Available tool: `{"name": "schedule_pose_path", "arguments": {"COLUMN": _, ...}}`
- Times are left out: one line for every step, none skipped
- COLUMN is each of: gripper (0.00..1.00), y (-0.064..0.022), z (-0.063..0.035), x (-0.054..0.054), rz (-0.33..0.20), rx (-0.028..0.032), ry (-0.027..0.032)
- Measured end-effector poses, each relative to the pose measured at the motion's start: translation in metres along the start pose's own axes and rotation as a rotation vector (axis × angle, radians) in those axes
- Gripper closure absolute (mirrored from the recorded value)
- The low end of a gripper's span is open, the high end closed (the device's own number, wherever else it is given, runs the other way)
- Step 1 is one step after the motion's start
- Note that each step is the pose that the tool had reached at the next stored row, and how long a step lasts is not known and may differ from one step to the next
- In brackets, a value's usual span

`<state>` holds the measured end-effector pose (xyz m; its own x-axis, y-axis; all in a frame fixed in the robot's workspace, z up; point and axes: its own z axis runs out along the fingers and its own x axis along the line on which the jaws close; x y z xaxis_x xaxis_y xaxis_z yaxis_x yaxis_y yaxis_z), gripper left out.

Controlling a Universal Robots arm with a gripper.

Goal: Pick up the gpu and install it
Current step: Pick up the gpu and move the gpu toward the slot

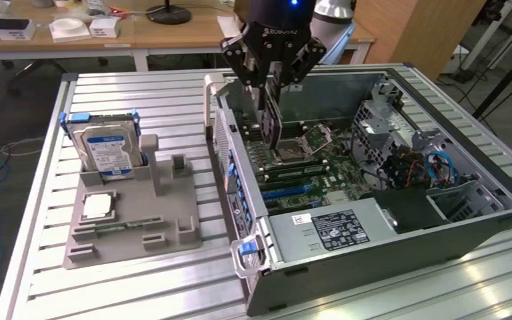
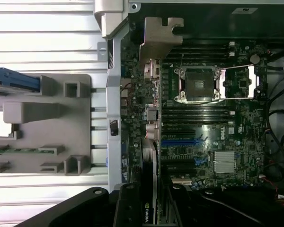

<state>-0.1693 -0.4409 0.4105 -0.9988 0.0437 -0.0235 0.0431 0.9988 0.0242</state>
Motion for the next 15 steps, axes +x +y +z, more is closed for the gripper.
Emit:
{"name": "schedule_pose_path", "arguments": {"gripper": 0.74, "y": 0.0001, "z": 0.0, "x": -0.003, "rz": -0.002, "rx": 0.0, "ry": 0.0001}}
{"name": "schedule_pose_path", "arguments": {"gripper": 0.74, "y": 0.0002, "z": 0.0001, "x": -0.005, "rz": -0.005, "rx": -0.0001, "ry": 0.0001}}
{"name": "schedule_pose_path", "arguments": {"gripper": 0.74, "y": 0.0003, "z": 0.0002, "x": -0.008, "rz": -0.008, "rx": -0.0002, "ry": 0.0001}}
{"name": "schedule_pose_path", "arguments": {"gripper": 0.74, "y": 0.0004, "z": 0.0003, "x": -0.009, "rz": -0.01, "rx": -0.0002, "ry": 0.0002}}
{"name": "schedule_pose_path", "arguments": {"gripper": 0.74, "y": 0.0005, "z": 0.0003, "x": -0.011, "rz": -0.012, "rx": -0.0003, "ry": 0.0003}}
{"name": "schedule_pose_path", "arguments": {"gripper": 0.74, "y": 0.0006, "z": 0.0004, "x": -0.013, "rz": -0.014, "rx": -0.0003, "ry": 0.0003}}
{"name": "schedule_pose_path", "arguments": {"gripper": 0.74, "y": 0.0006, "z": 0.0004, "x": -0.014, "rz": -0.016, "rx": -0.0003, "ry": 0.0004}}
{"name": "schedule_pose_path", "arguments": {"gripper": 0.74, "y": 0.0007, "z": 0.0004, "x": -0.016, "rz": -0.018, "rx": -0.0004, "ry": 0.0004}}
{"name": "schedule_pose_path", "arguments": {"gripper": 0.74, "y": 0.0008, "z": 0.0005, "x": -0.018, "rz": -0.02, "rx": -0.0005, "ry": 0.0004}}
{"name": "schedule_pose_path", "arguments": {"gripper": 0.74, "y": 0.0008, "z": 0.0005, "x": -0.019, "rz": -0.022, "rx": -0.0006, "ry": 0.0005}}
{"name": "schedule_pose_path", "arguments": {"gripper": 0.74, "y": 0.0009, "z": 0.0006, "x": -0.02, "rz": -0.024, "rx": -0.0006, "ry": 0.0005}}
{"name": "schedule_pose_path", "arguments": {"gripper": 0.74, "y": 0.0009, "z": 0.0006, "x": -0.022, "rz": -0.026, "rx": -0.0006, "ry": 0.0006}}
{"name": "schedule_pose_path", "arguments": {"gripper": 0.74, "y": 0.001, "z": 0.0006, "x": -0.024, "rz": -0.027, "rx": -0.0007, "ry": 0.0006}}
{"name": "schedule_pose_path", "arguments": {"gripper": 0.74, "y": 0.0011, "z": 0.0007, "x": -0.025, "rz": -0.029, "rx": -0.0007, "ry": 0.0007}}
{"name": "schedule_pose_path", "arguments": {"gripper": 0.74, "y": 0.0011, "z": 0.0007, "x": -0.027, "rz": -0.031, "rx": -0.0007, "ry": 0.0007}}
